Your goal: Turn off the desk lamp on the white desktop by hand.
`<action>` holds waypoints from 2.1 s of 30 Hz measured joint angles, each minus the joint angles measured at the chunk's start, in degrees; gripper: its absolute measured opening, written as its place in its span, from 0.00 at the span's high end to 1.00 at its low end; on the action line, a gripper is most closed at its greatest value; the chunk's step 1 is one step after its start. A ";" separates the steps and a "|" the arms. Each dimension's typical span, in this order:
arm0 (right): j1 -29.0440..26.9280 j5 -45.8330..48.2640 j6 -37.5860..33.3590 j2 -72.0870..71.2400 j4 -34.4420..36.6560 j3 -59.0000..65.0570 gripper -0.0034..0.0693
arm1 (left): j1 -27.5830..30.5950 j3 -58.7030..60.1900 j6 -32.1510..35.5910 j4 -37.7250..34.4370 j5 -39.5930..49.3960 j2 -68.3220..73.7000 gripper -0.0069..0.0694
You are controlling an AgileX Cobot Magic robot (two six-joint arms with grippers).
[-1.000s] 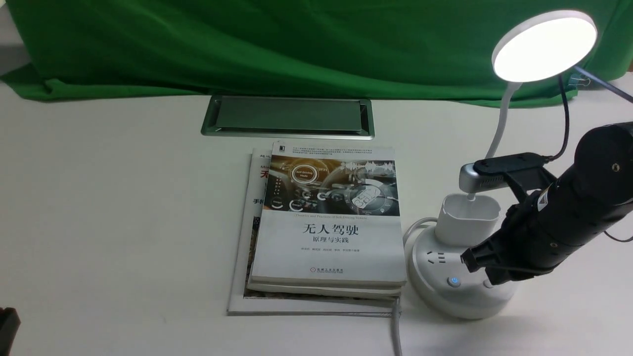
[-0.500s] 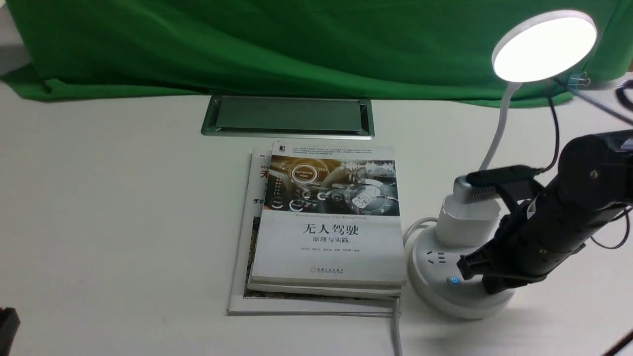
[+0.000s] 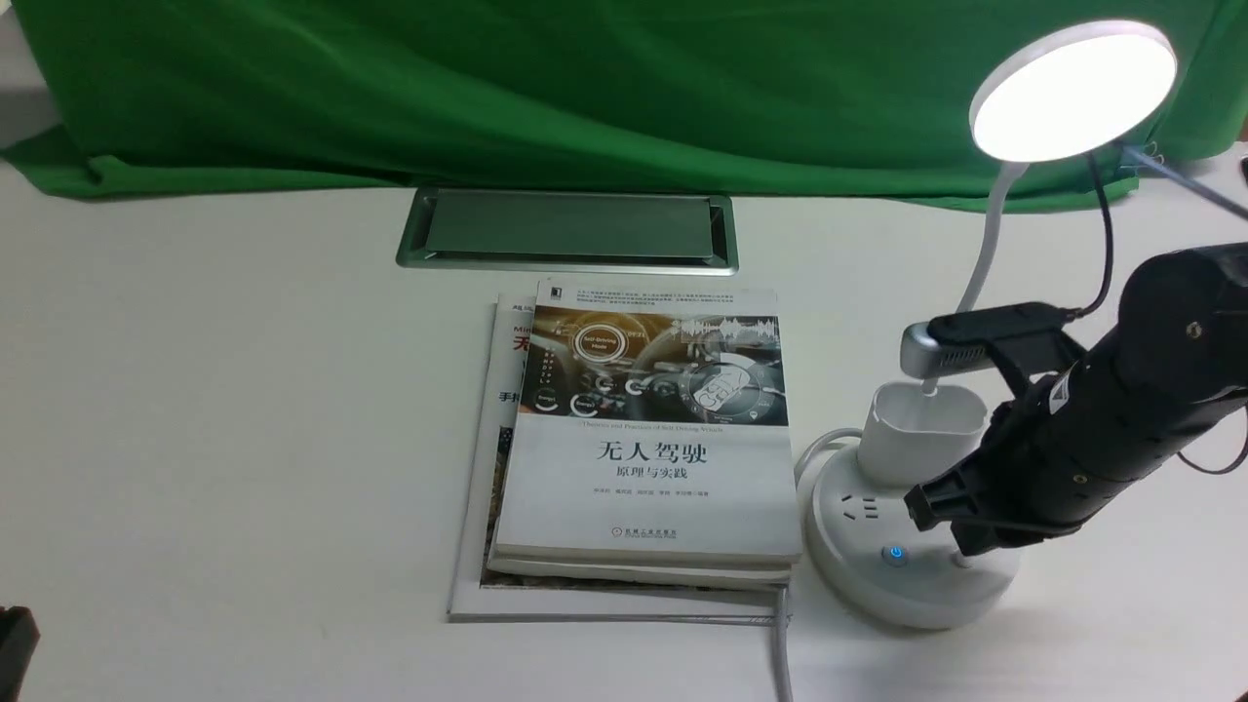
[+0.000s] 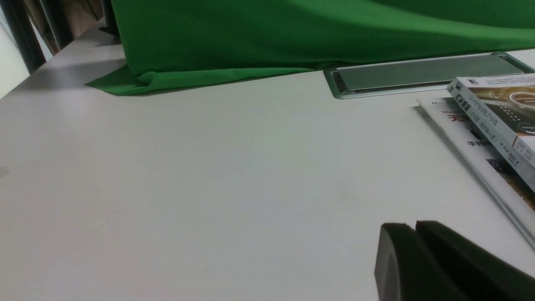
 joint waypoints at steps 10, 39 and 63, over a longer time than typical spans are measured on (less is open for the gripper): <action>0.00 -0.79 0.08 3.68 0.00 -0.23 0.90 | 0.00 0.00 0.00 0.00 0.00 0.00 0.88; 0.00 -0.23 0.09 4.01 0.11 -0.73 0.90 | 0.00 0.00 0.00 0.00 0.00 0.00 0.88; -0.08 3.86 1.32 -25.98 0.05 12.99 0.90 | 0.00 0.00 0.00 0.00 0.00 0.00 0.88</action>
